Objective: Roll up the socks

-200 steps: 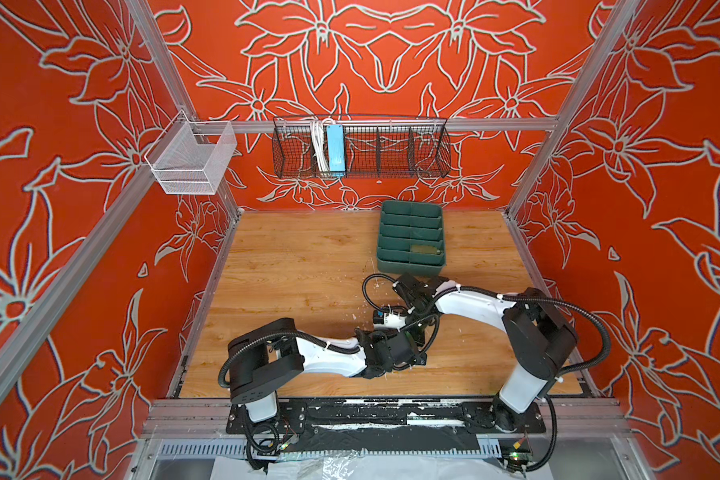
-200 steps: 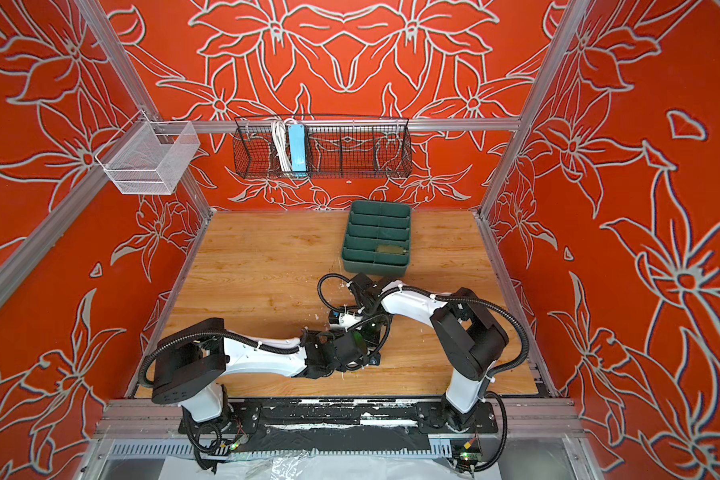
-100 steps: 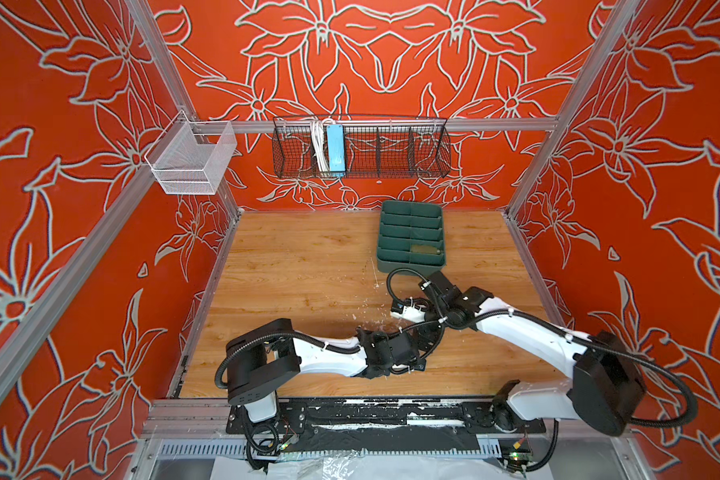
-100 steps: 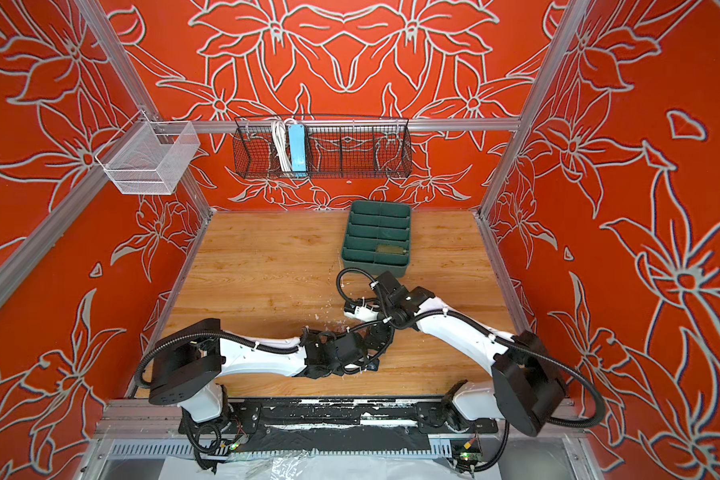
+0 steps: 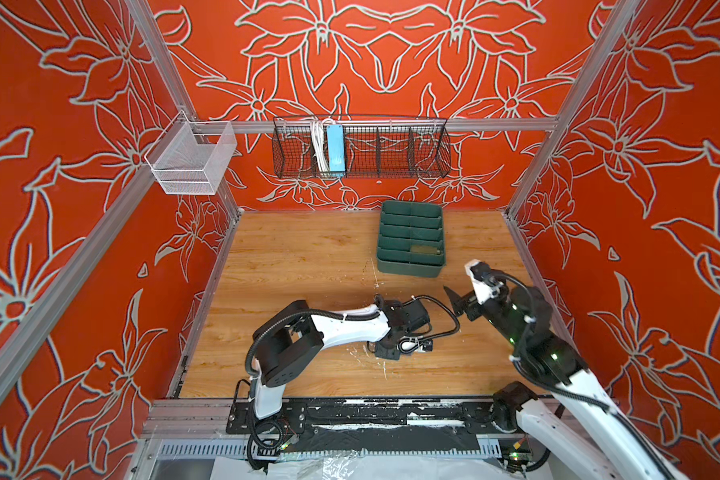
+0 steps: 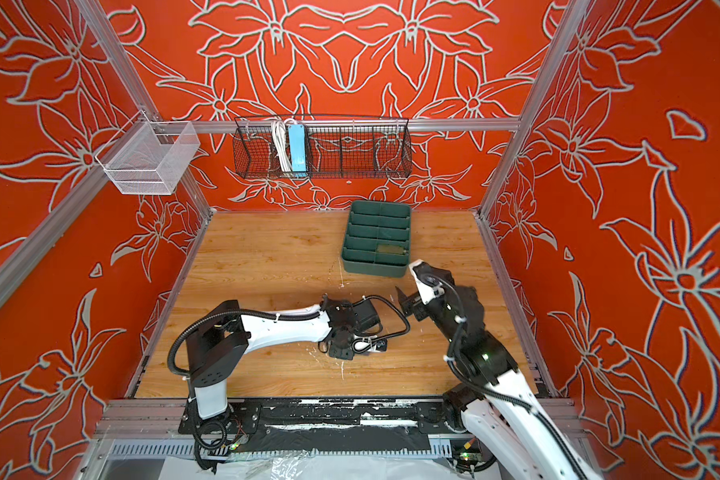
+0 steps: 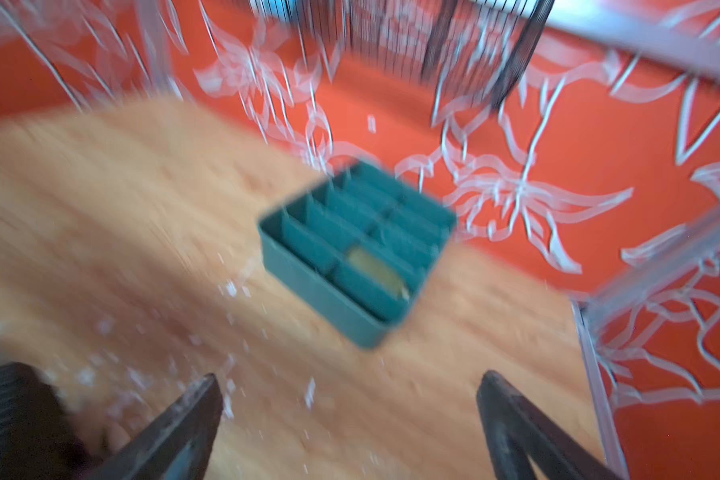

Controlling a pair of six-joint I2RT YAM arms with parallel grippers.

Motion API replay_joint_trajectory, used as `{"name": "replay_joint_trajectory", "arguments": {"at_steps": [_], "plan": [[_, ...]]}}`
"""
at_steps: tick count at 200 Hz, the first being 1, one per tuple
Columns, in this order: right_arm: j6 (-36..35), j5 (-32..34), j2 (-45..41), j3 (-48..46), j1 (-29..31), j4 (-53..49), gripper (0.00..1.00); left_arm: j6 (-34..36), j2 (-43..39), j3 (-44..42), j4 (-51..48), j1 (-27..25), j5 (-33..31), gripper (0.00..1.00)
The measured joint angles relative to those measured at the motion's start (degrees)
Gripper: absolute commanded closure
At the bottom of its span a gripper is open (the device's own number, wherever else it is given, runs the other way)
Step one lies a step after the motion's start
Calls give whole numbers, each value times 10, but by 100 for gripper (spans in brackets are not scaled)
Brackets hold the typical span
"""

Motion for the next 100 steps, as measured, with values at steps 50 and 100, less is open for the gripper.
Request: {"name": "replay_joint_trajectory", "arguments": {"at_steps": [50,100], "plan": [[-54,-191,26,57,11,-131,6,-7,76,107,-113,68,149,99],[-200,-223,64,85,130,-277,8,-7,148,189,-206,120,271,96]]}}
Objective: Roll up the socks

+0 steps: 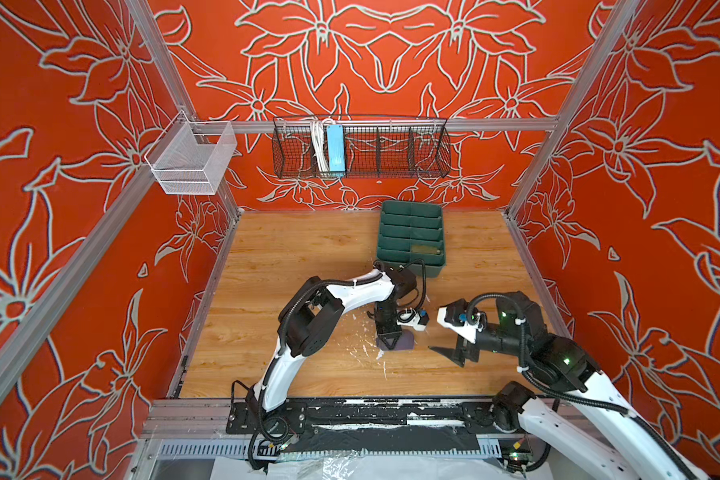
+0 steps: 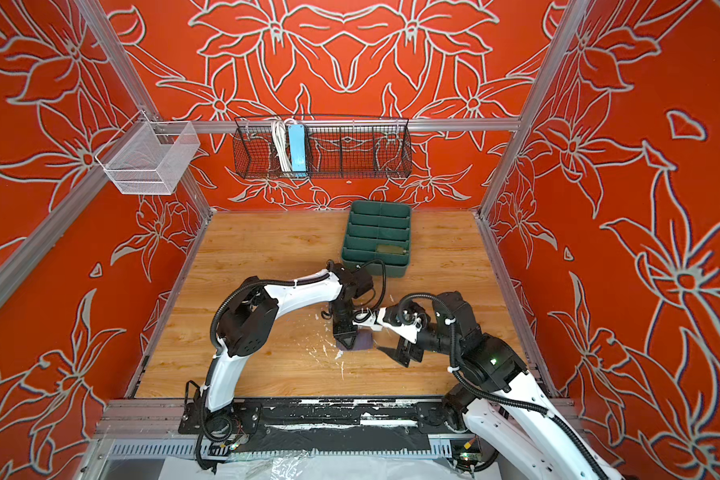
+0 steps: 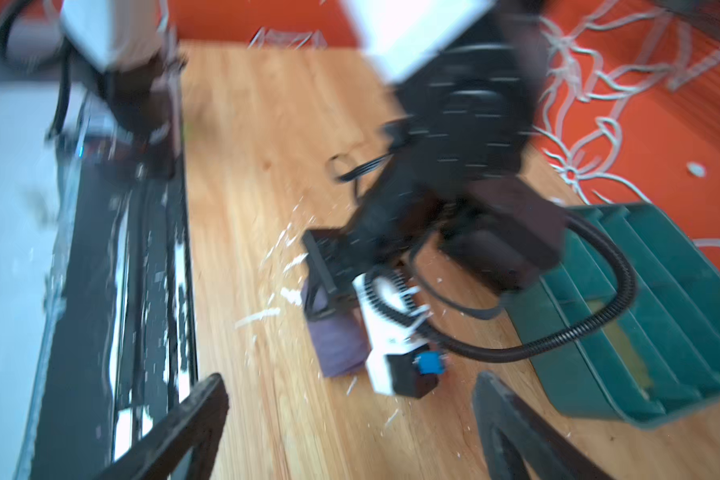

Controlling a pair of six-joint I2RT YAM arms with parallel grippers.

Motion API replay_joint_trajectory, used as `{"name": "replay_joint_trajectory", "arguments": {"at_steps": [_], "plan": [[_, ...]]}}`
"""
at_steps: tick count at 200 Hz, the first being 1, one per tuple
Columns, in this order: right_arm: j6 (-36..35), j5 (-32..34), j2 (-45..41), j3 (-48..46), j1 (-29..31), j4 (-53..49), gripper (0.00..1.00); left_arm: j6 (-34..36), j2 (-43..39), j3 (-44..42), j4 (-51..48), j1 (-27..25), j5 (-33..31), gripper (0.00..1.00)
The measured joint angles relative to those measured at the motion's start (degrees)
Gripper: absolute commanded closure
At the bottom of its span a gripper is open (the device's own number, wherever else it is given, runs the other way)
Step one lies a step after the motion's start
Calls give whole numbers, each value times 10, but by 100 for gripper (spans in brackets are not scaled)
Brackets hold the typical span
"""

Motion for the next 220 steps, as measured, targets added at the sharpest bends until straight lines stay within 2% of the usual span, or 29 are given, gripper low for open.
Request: {"name": "replay_joint_trajectory", "arguments": {"at_steps": [42,64,88,120,162,220], "plan": [[-92,157,105,-26,192,29,12,0,59,55,-83,10,71,95],[-127,230,184,-59,249,78,13,-1,70,55,-109,10,96,94],[-143,285,234,-96,258,143,13,-1,72,49,-117,10,104,94],[-141,324,264,-130,258,216,14,-1,72,45,-122,10,105,94],[-120,361,308,-148,258,284,14,-1,73,45,-125,11,104,93],[-87,378,378,-141,258,347,23,-5,76,42,-145,23,92,93]]}}
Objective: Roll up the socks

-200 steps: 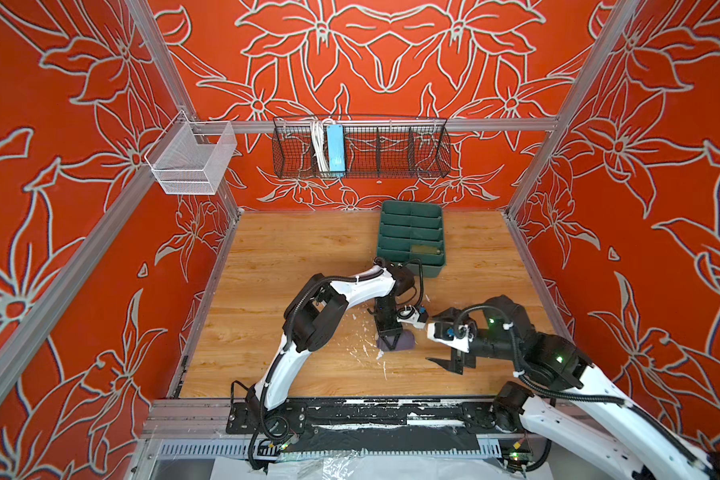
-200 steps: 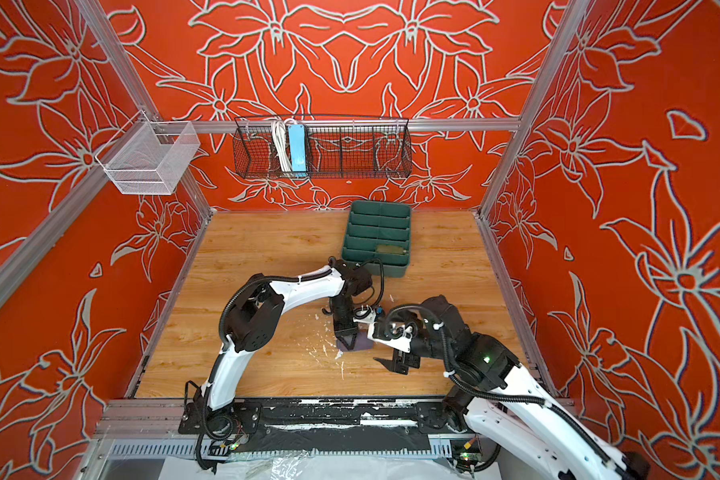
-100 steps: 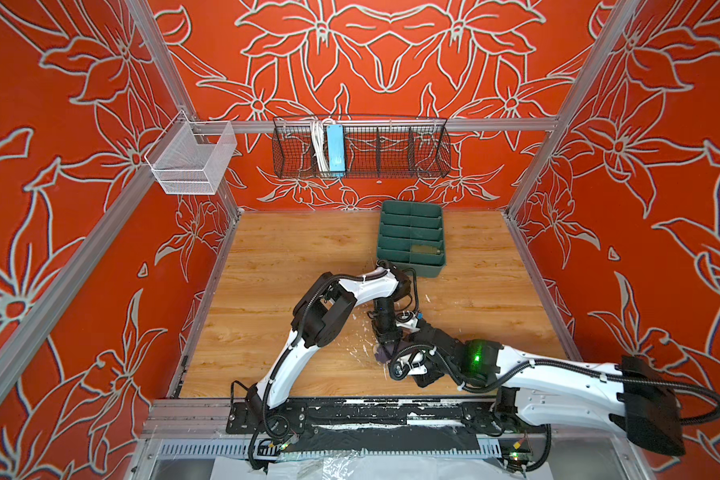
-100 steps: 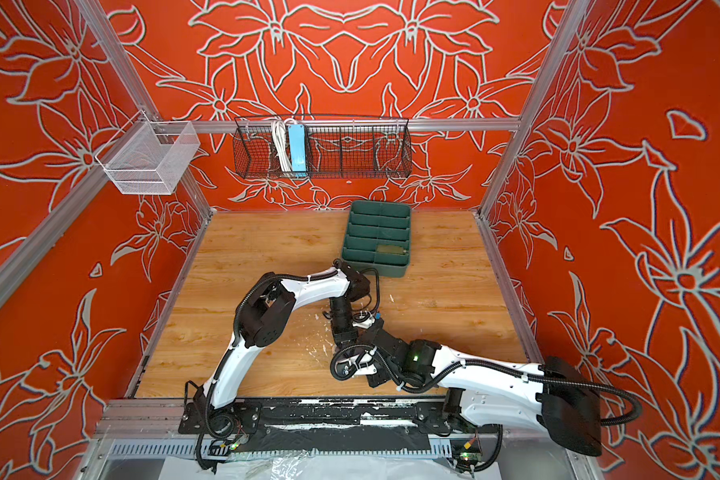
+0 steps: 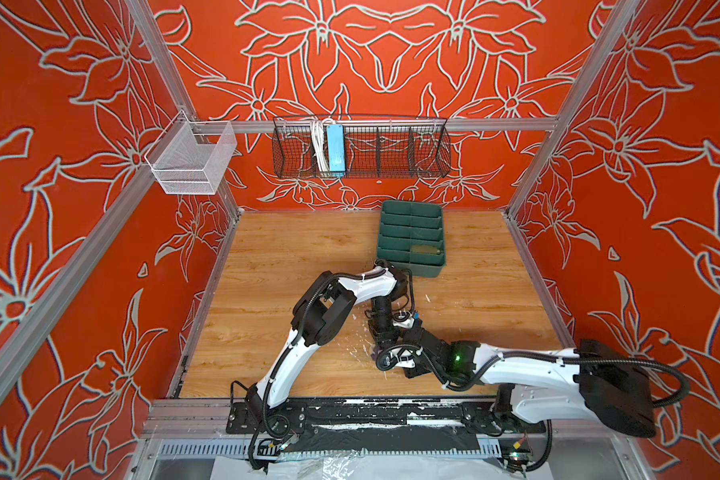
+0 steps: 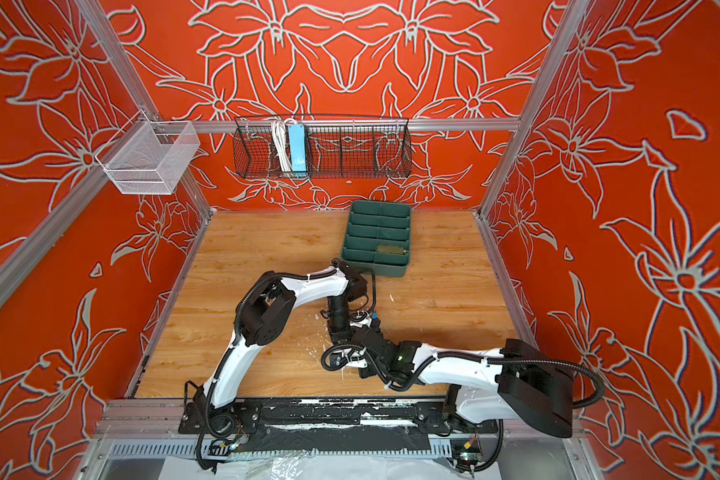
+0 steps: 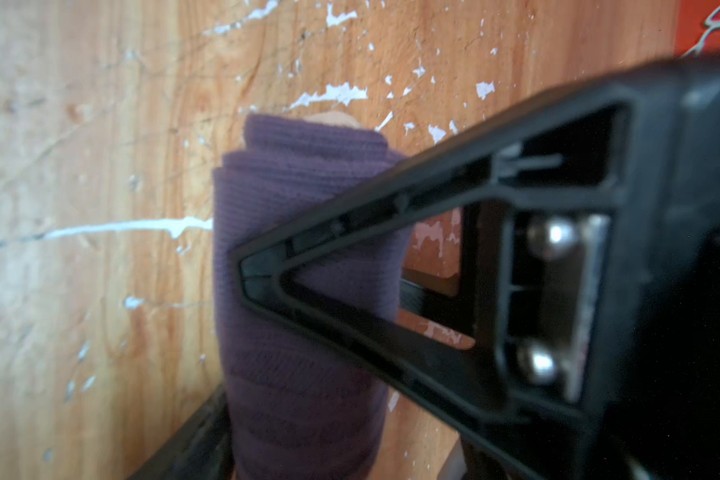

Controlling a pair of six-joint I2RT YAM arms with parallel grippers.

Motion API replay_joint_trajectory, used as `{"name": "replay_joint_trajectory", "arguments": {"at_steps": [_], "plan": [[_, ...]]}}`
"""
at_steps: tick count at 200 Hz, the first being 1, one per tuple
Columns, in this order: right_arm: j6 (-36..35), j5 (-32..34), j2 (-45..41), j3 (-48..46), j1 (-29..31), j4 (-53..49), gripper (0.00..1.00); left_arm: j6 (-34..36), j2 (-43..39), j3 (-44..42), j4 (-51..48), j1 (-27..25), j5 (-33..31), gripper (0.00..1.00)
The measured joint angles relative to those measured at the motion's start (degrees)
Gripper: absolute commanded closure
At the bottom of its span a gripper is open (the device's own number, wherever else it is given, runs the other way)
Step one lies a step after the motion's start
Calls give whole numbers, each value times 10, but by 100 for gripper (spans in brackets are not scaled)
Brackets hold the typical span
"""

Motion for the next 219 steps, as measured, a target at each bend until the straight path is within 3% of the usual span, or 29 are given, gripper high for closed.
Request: {"name": "replay_joint_trajectory", "arguments": {"at_steps": [41,84,108,142,201,209,213,219], "plan": [[19,-3,35,20,1,-9,43,-9,0,-3,-6,5,-9,91],[9,-5,75,54,5,-44,73,-11,-7,-3,-3,1,-25,91],[2,-1,95,76,5,-71,90,-17,-14,-9,4,-1,-34,84],[4,0,106,89,5,-90,100,-32,-54,-56,58,0,-43,62],[14,-1,94,93,5,-103,100,-58,-154,-146,193,-6,-105,43],[15,-1,92,92,2,-103,100,-59,-169,-157,212,-8,-113,31],[15,-1,91,92,2,-104,100,-62,-178,-162,222,-10,-119,2],[12,-3,88,91,2,-106,100,-61,-190,-169,240,-11,-131,2]]}}
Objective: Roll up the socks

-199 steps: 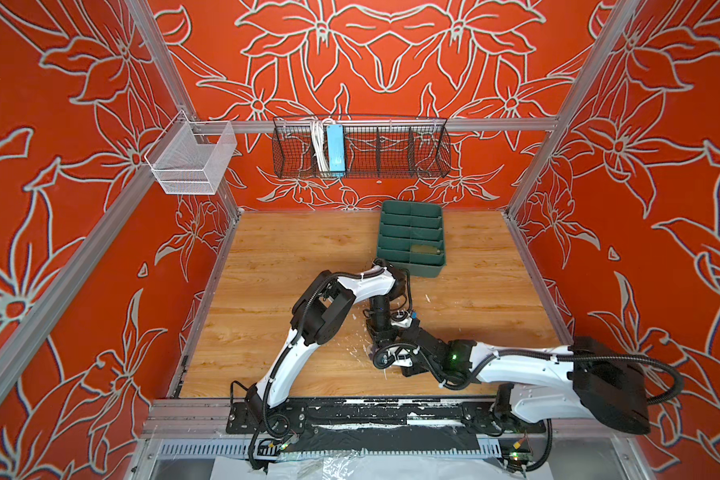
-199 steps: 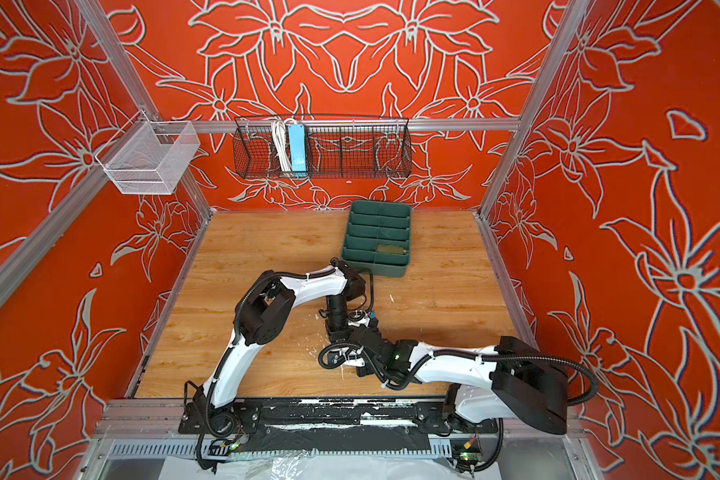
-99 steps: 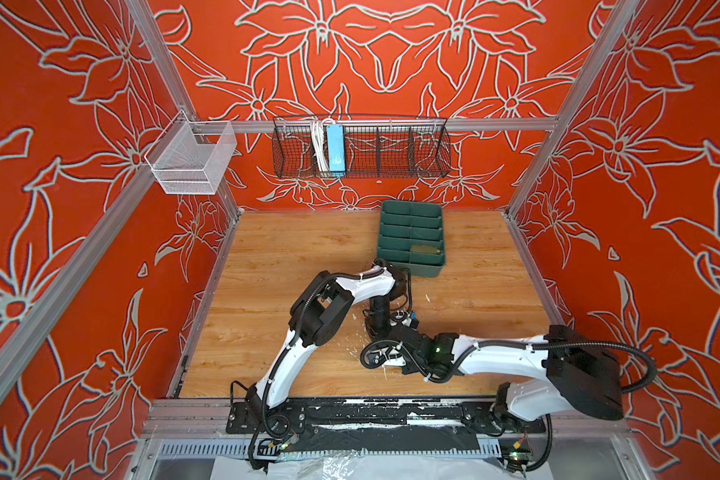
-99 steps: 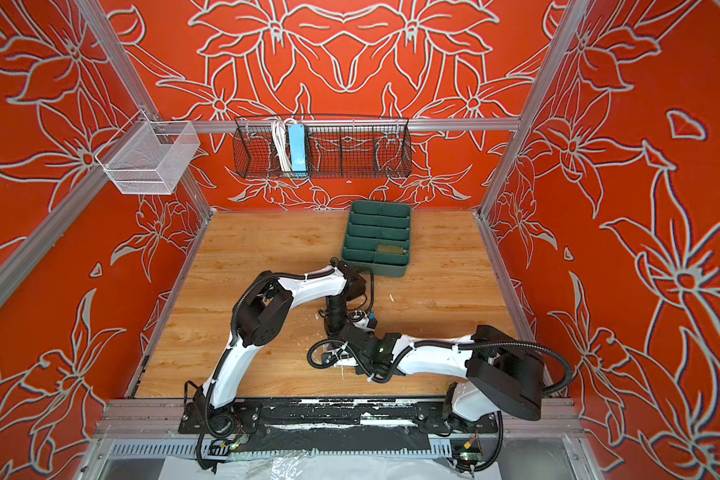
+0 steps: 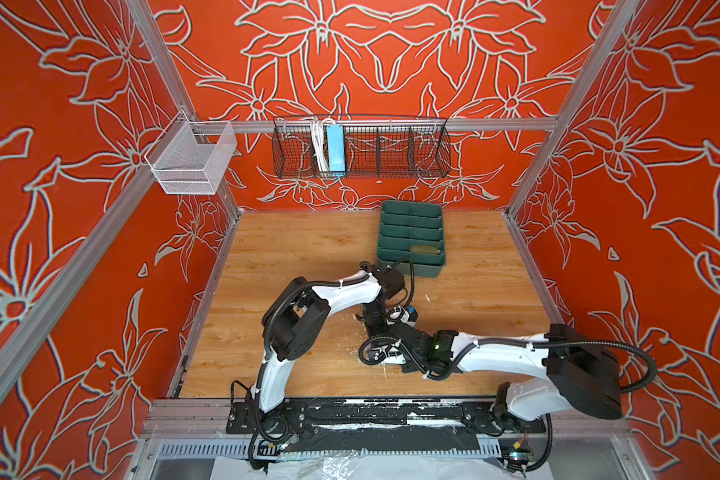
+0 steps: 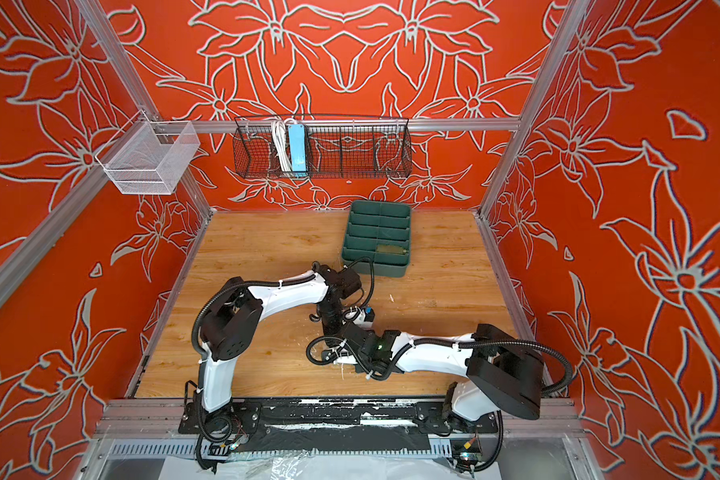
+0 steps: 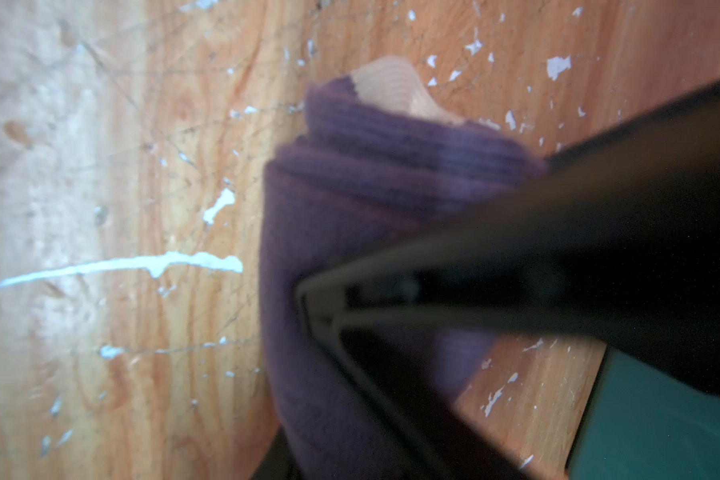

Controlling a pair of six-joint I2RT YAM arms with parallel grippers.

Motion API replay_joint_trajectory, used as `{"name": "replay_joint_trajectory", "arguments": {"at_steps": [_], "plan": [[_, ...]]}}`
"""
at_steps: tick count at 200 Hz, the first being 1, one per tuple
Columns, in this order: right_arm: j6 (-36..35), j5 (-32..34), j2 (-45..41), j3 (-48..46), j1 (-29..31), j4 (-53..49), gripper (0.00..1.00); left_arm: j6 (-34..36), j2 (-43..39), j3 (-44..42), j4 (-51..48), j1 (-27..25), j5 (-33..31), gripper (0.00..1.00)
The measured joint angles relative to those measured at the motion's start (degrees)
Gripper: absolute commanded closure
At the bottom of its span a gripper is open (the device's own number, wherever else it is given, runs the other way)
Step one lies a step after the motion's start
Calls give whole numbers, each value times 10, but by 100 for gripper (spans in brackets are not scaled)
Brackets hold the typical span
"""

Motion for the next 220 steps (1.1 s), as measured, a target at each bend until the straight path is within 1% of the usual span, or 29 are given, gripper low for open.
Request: {"name": "replay_joint_trajectory", "arguments": {"at_steps": [20,47,63,80,103,125,144,161,184,206,220], "plan": [[5,-1,-16,-8,0,-12,100,-6,-47,-21,55,1,-17,3],[10,0,-28,-12,-4,-22,100,-15,-131,-69,133,3,-38,3],[17,-1,-34,-12,-10,-32,100,-27,-194,-109,187,6,-67,3],[23,-5,-43,-12,-20,-43,100,-45,-264,-155,248,14,-111,3],[37,-29,-61,-10,-40,-66,100,-86,-349,-197,319,33,-166,3],[49,-65,-67,16,-63,-111,100,-145,-390,-202,361,63,-200,3],[67,-100,-64,59,-92,-150,100,-207,-396,-197,372,96,-209,3],[85,-125,-61,97,-123,-168,100,-266,-384,-183,366,123,-213,3],[112,-151,-62,130,-166,-179,100,-343,-343,-144,355,151,-210,3],[140,-168,-79,138,-208,-177,100,-394,-297,-107,348,165,-198,3],[161,-179,-104,138,-242,-172,100,-419,-260,-78,344,173,-179,3]]}}
